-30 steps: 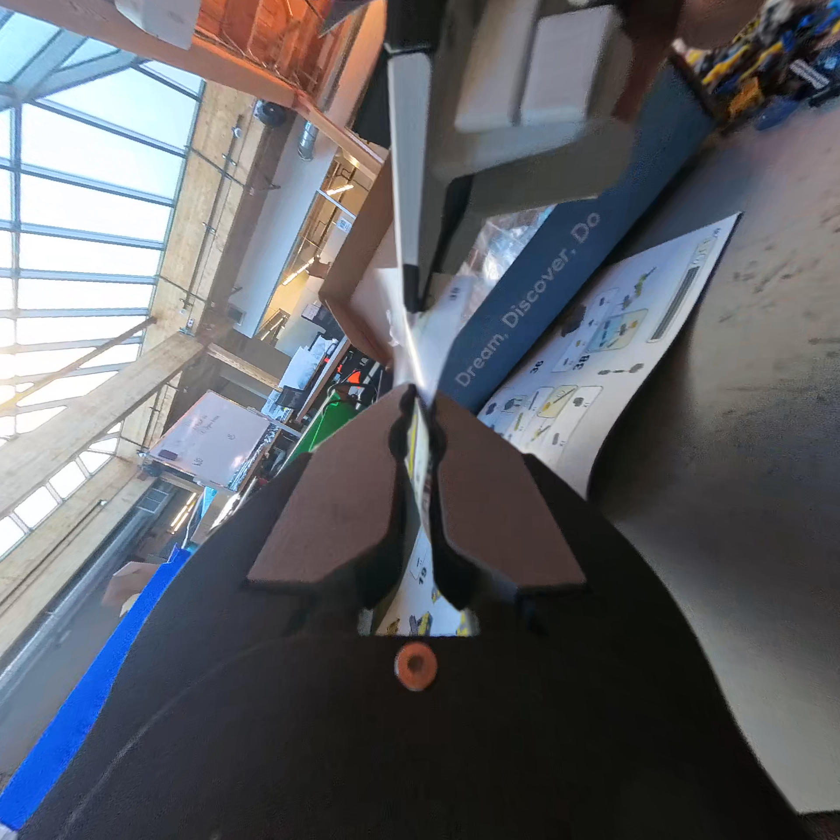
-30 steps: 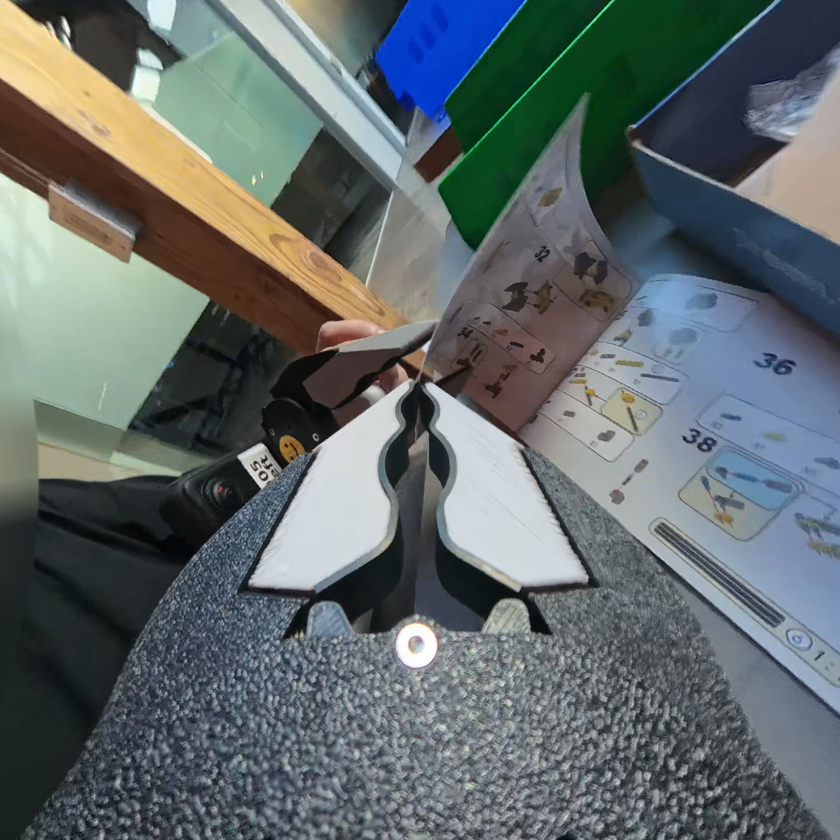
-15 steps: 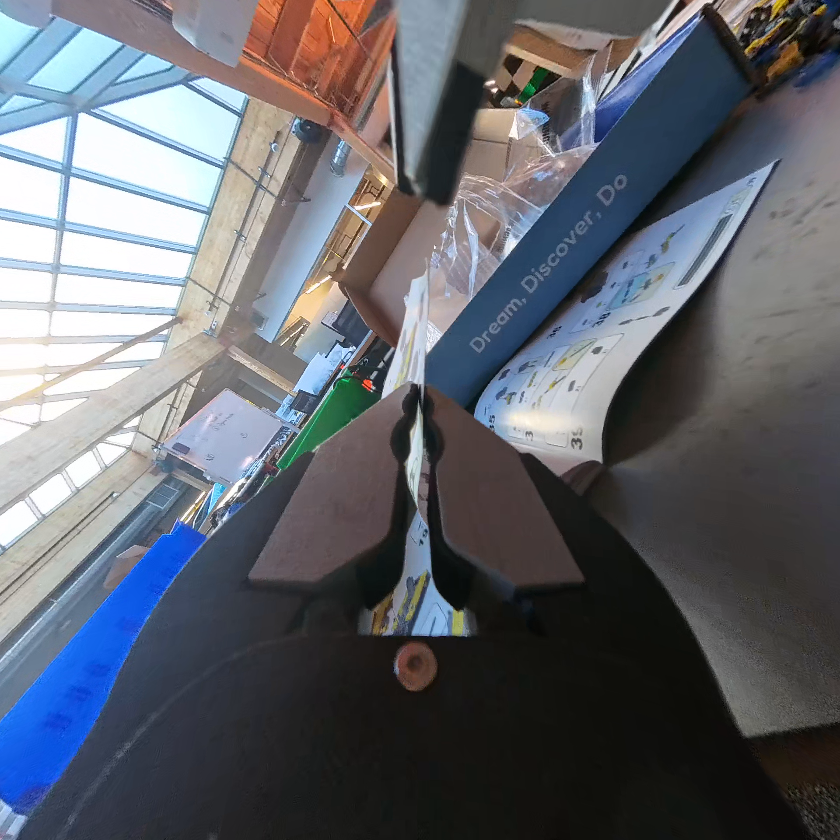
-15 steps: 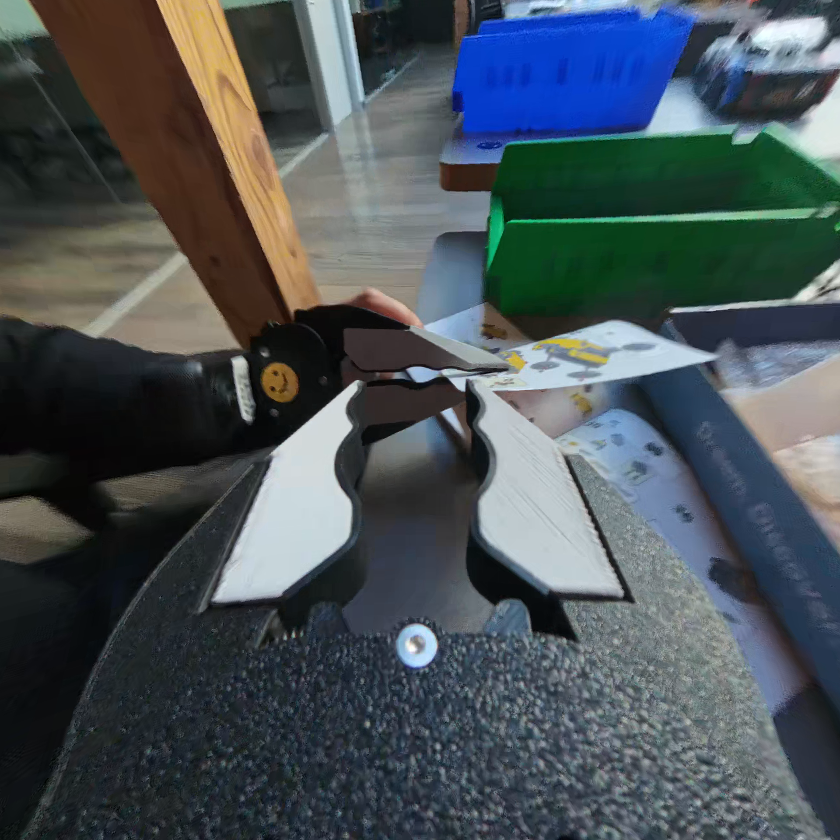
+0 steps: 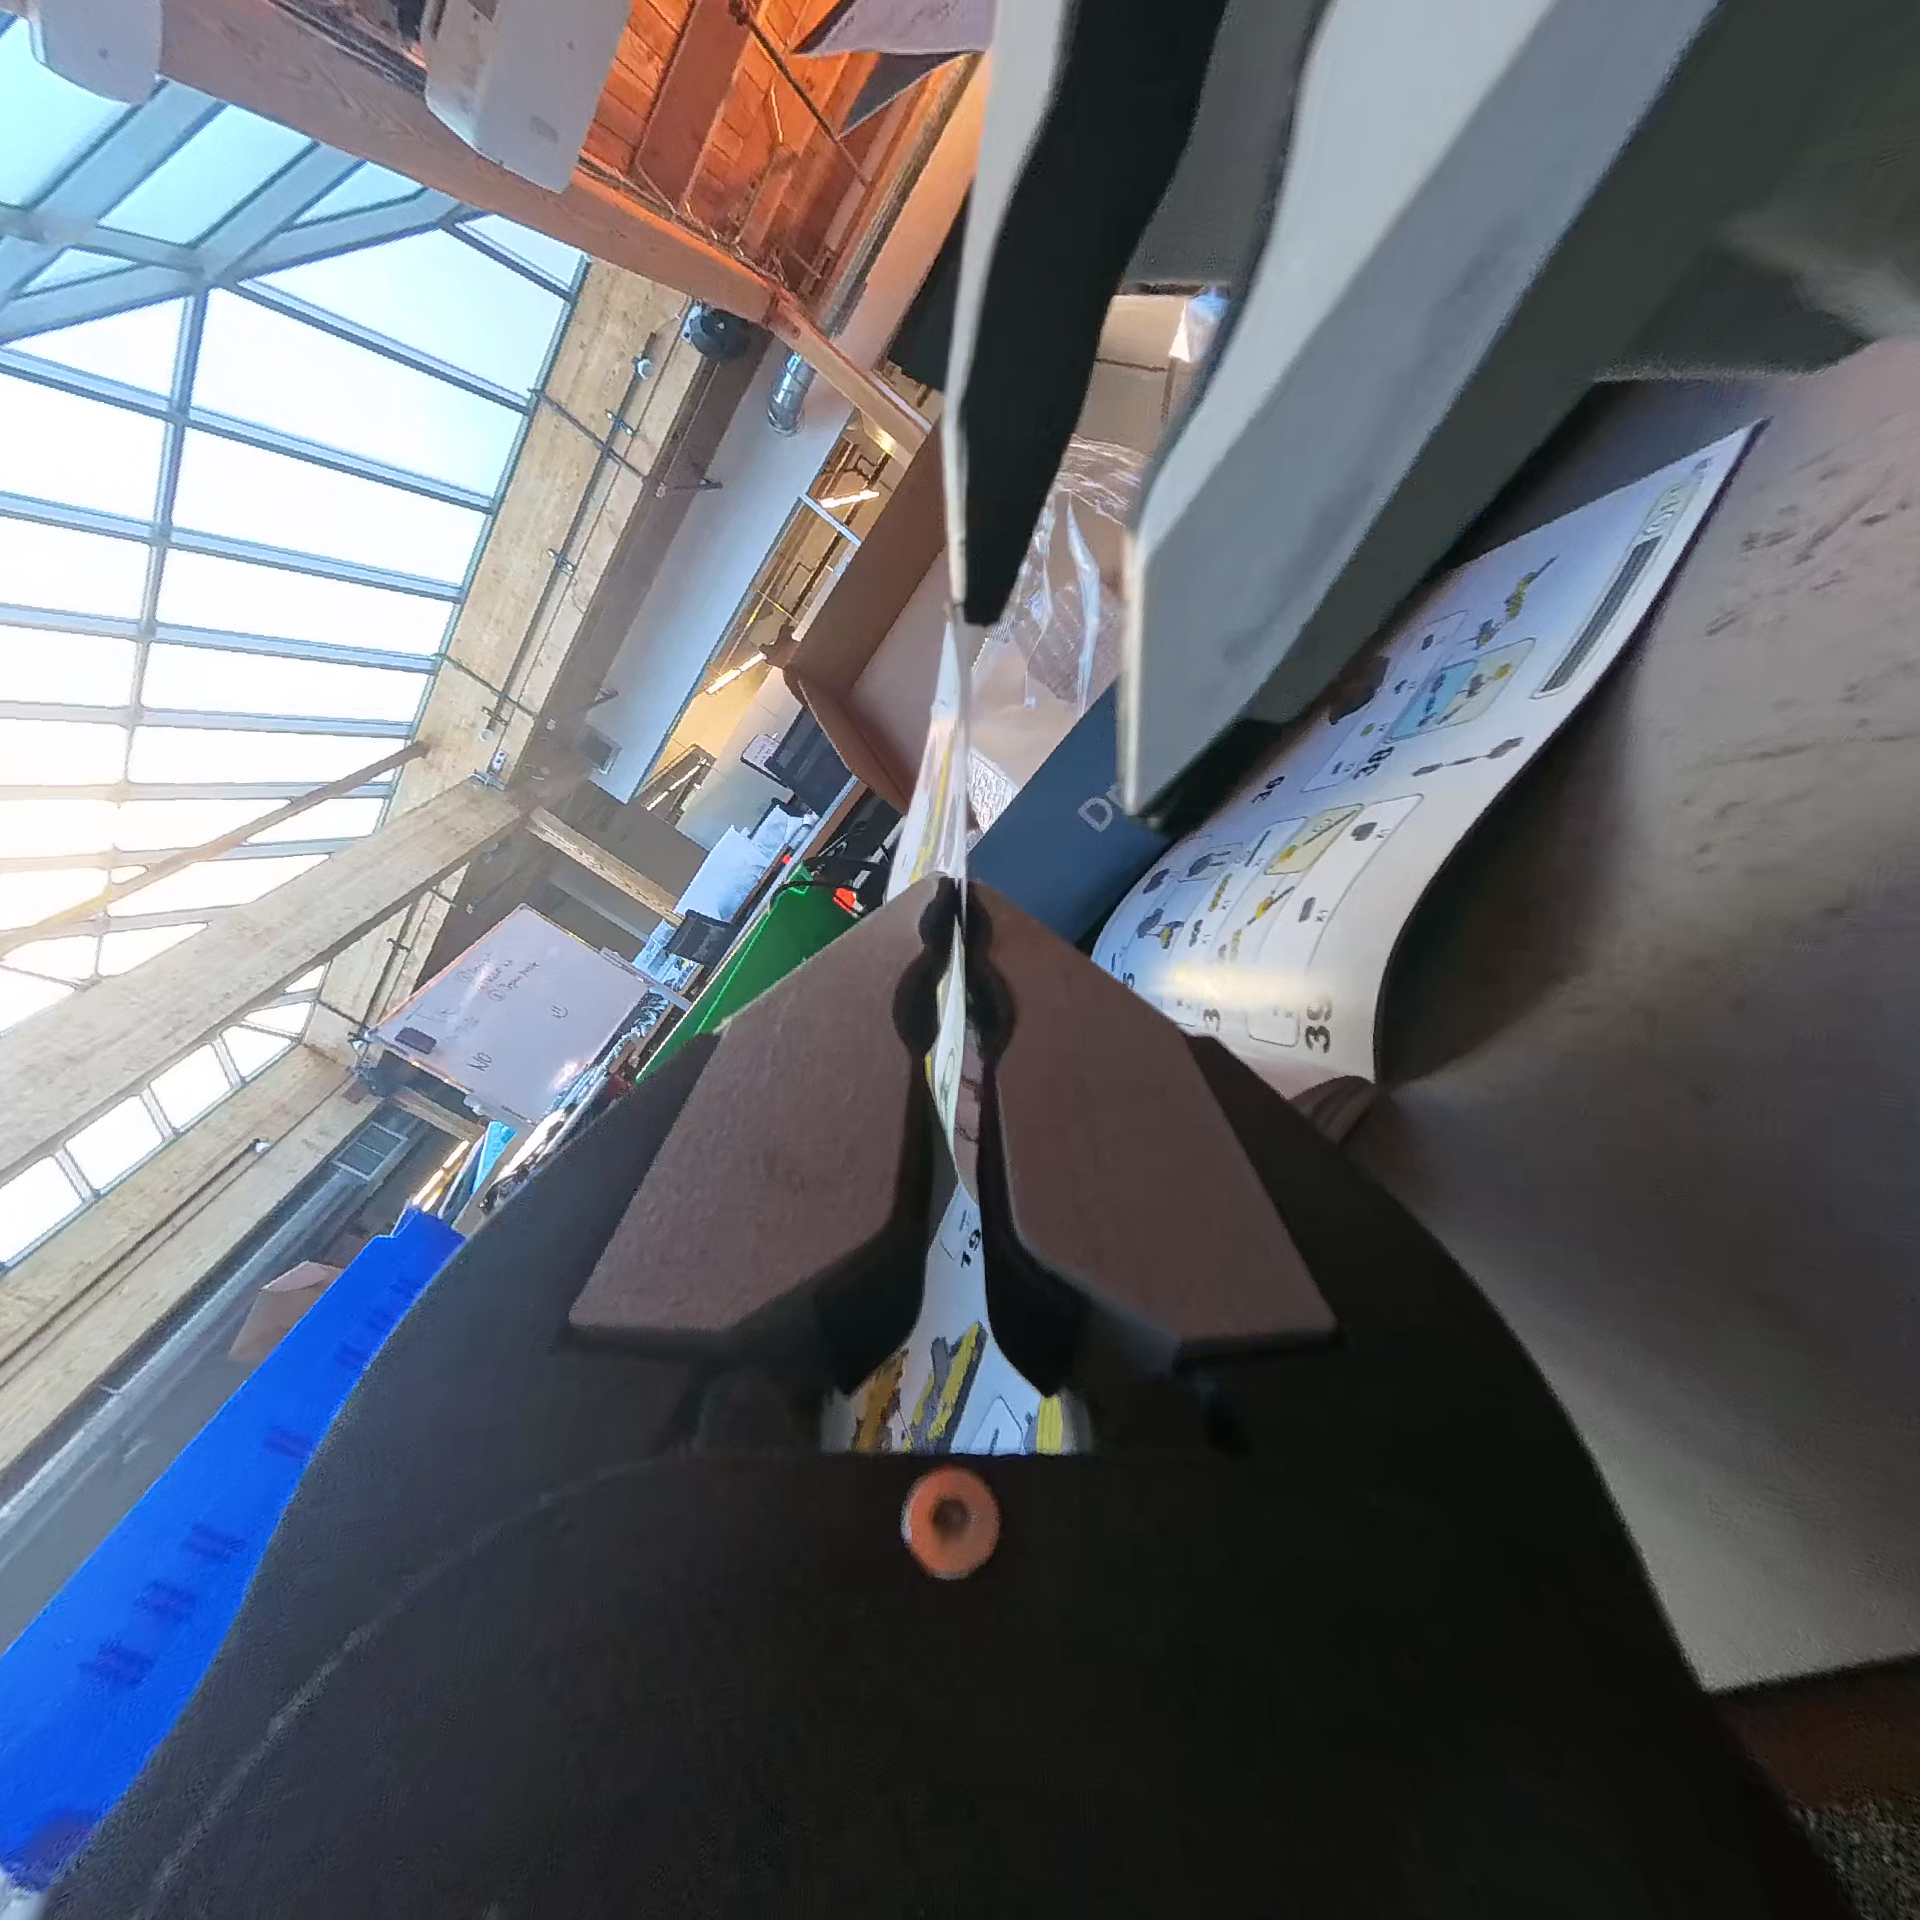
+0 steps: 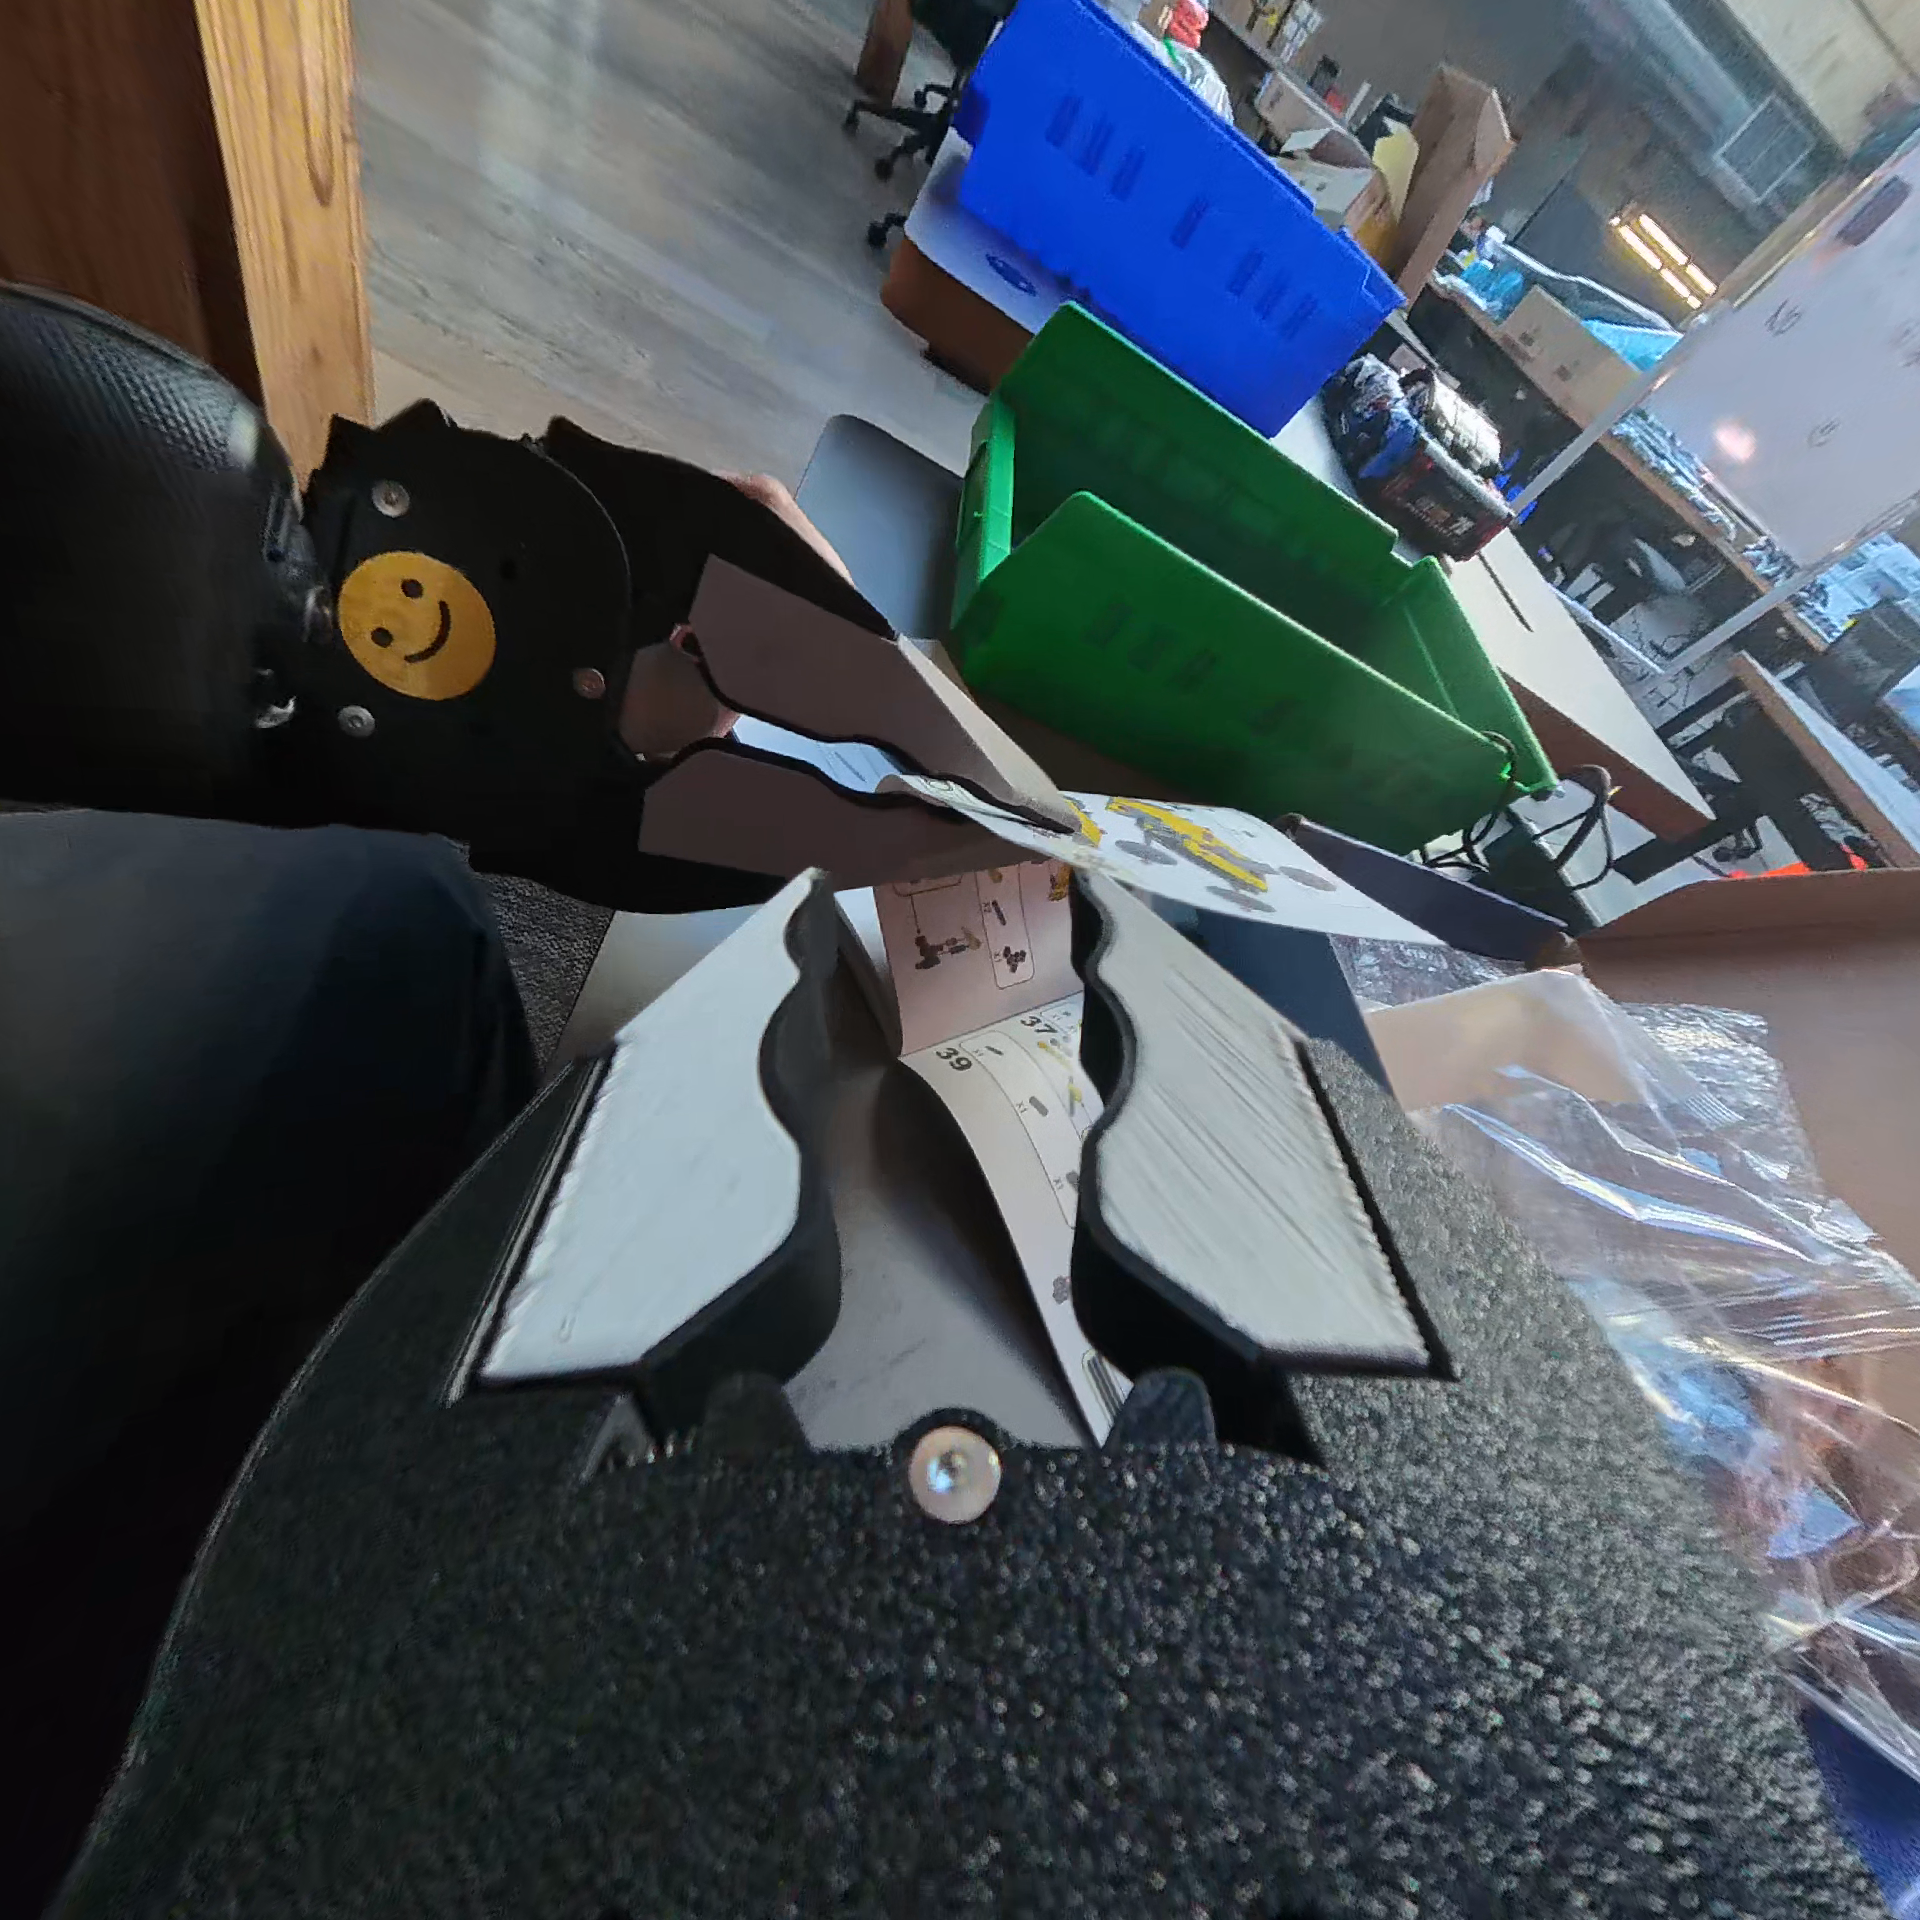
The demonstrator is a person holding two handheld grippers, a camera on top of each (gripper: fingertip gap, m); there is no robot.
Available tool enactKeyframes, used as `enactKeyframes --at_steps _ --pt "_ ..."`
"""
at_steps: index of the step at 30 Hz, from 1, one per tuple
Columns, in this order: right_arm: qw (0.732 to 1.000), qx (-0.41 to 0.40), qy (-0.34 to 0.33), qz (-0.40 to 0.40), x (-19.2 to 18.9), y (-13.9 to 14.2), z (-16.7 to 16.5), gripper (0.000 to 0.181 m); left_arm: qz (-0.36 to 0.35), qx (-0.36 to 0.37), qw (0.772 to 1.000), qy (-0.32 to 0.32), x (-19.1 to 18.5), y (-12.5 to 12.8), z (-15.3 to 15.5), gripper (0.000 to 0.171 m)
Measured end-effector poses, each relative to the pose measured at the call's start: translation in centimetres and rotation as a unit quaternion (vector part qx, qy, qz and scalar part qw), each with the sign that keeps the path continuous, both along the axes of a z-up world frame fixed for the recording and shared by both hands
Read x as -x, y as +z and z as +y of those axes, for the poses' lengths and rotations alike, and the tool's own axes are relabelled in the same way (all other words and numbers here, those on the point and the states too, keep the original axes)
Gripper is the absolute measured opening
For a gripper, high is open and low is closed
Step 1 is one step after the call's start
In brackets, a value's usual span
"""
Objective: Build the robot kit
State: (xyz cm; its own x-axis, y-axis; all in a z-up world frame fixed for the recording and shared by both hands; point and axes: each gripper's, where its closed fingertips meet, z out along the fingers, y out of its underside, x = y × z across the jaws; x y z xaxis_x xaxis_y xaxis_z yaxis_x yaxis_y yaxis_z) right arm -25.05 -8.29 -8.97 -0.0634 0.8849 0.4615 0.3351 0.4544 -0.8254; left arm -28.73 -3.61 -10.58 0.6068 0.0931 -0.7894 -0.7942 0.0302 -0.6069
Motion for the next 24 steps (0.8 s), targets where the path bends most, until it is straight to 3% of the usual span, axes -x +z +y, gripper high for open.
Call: enactKeyframes --at_steps 24 --pt "0.998 -0.065 -0.010 -0.009 0.03 0.65 -0.42 0.045 0.003 0.001 1.000 0.002 -0.05 0.27 -0.20 0.000"
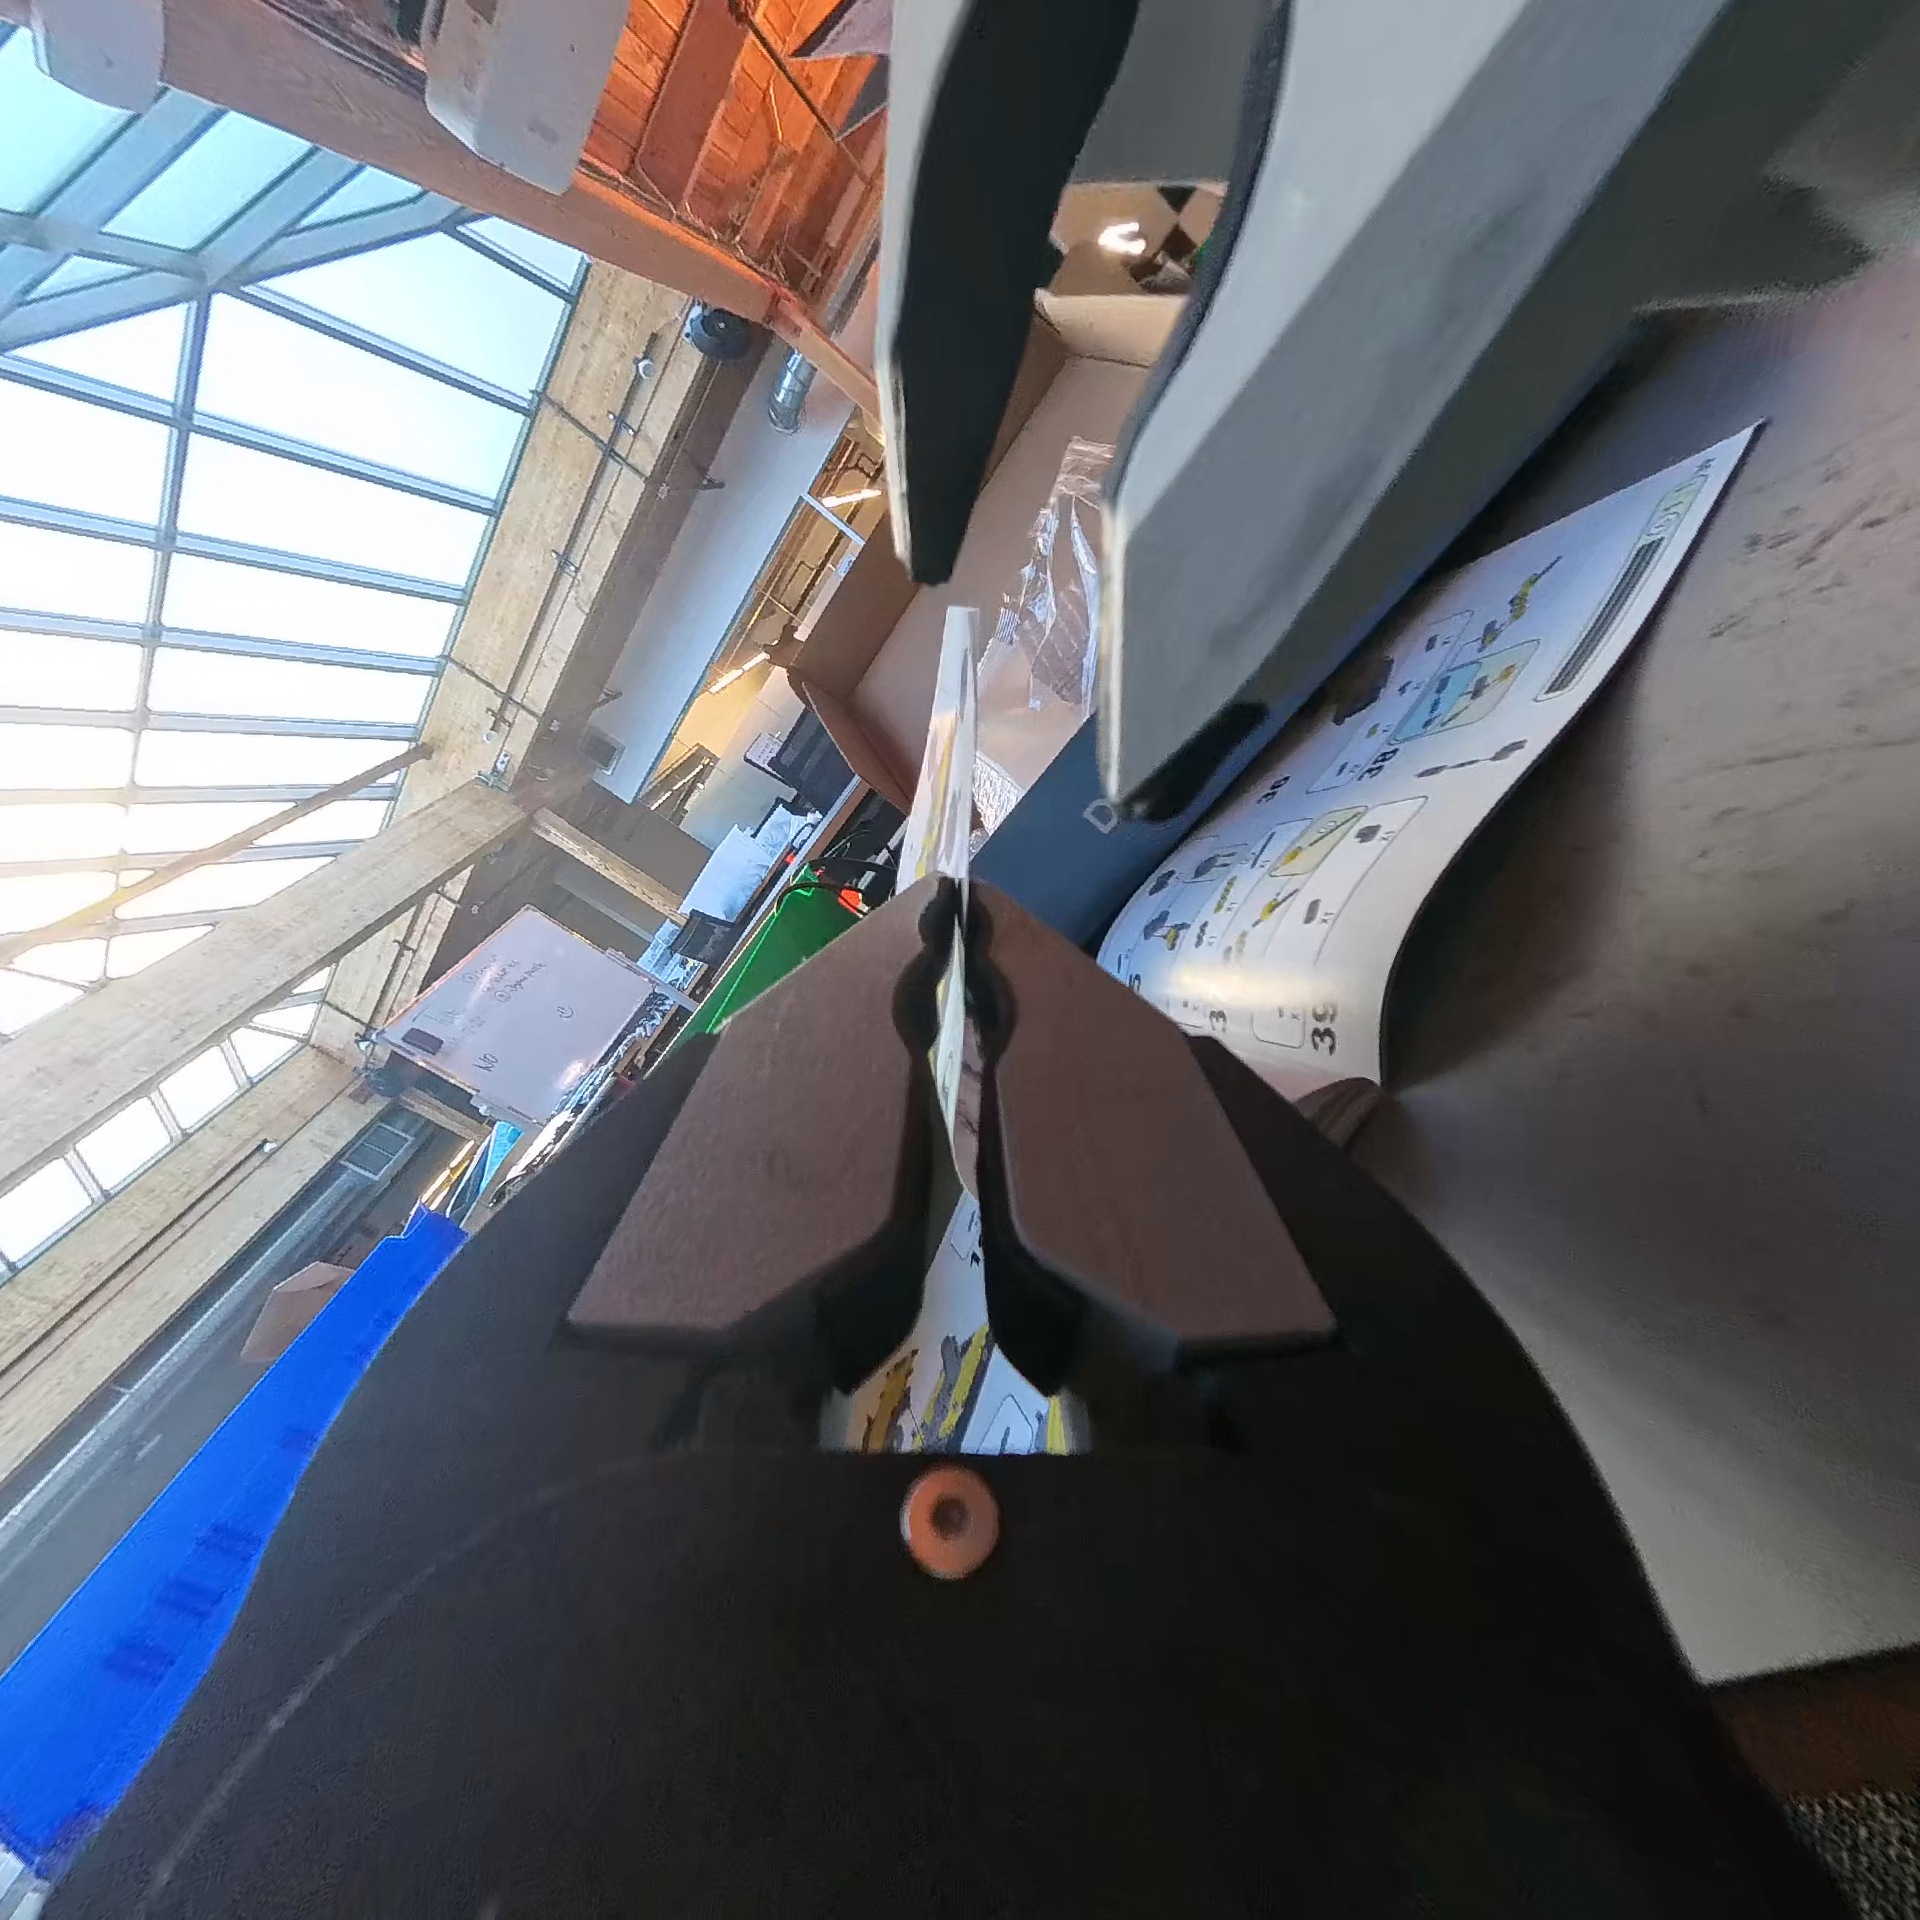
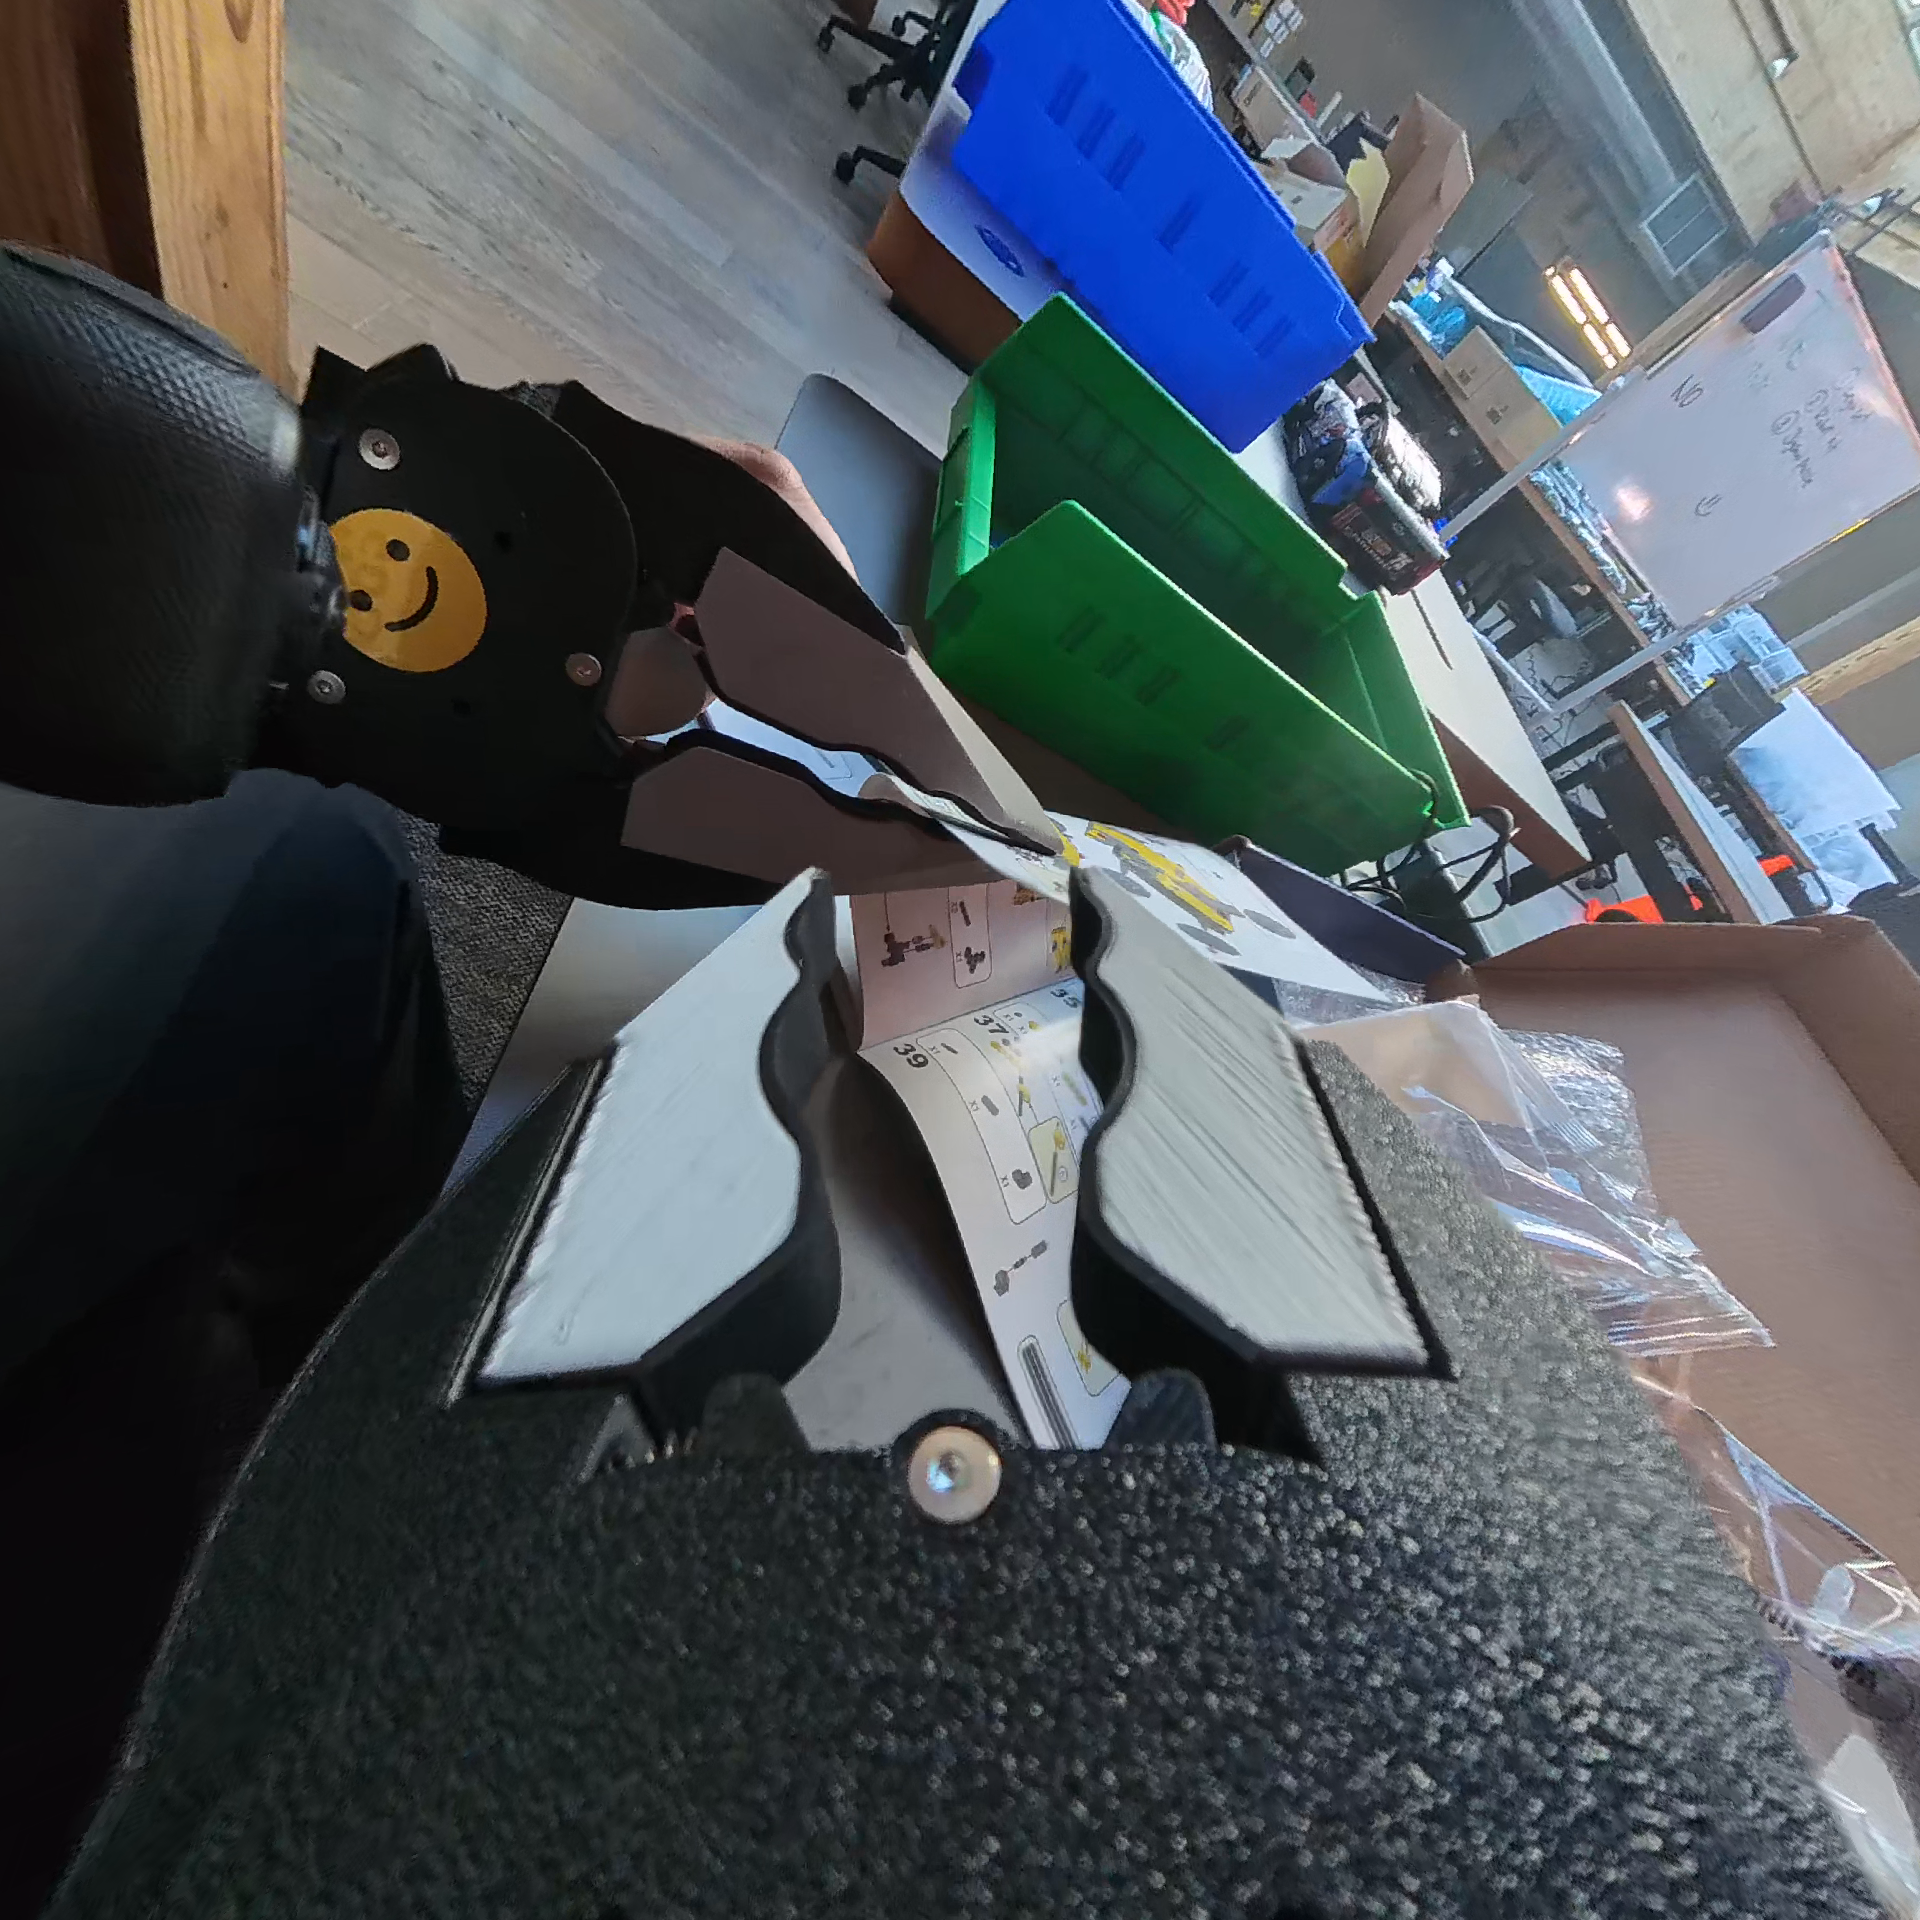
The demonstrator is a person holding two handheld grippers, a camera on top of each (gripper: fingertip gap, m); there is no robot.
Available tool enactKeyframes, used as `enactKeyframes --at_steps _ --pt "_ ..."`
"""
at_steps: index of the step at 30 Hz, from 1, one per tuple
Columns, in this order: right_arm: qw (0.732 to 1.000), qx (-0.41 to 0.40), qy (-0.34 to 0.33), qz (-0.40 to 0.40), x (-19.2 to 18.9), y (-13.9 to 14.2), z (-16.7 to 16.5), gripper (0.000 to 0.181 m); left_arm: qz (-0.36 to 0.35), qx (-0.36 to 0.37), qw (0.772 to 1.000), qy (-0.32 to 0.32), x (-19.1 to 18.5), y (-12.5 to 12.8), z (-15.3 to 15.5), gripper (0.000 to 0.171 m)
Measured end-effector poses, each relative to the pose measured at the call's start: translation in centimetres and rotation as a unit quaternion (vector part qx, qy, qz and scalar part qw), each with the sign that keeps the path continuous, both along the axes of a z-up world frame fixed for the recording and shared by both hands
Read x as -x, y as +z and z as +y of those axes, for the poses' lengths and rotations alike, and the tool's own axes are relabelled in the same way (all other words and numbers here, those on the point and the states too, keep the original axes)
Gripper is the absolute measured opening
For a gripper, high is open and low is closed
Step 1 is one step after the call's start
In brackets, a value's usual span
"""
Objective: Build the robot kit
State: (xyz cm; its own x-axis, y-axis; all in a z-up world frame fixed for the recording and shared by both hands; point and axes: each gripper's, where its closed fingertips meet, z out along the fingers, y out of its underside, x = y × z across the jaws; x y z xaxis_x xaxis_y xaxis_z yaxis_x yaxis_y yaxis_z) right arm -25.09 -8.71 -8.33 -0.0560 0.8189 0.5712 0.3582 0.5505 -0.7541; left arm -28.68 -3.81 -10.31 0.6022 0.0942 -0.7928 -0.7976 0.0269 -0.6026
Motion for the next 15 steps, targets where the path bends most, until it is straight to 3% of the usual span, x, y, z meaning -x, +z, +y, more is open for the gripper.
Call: enactKeyframes --at_steps 15 --pt "1.000 0.000 -0.002 -0.010 -0.19 -0.49 -0.02 0.045 0.000 0.002 1.000 0.000 -0.03 -0.04 0.01 0.000"
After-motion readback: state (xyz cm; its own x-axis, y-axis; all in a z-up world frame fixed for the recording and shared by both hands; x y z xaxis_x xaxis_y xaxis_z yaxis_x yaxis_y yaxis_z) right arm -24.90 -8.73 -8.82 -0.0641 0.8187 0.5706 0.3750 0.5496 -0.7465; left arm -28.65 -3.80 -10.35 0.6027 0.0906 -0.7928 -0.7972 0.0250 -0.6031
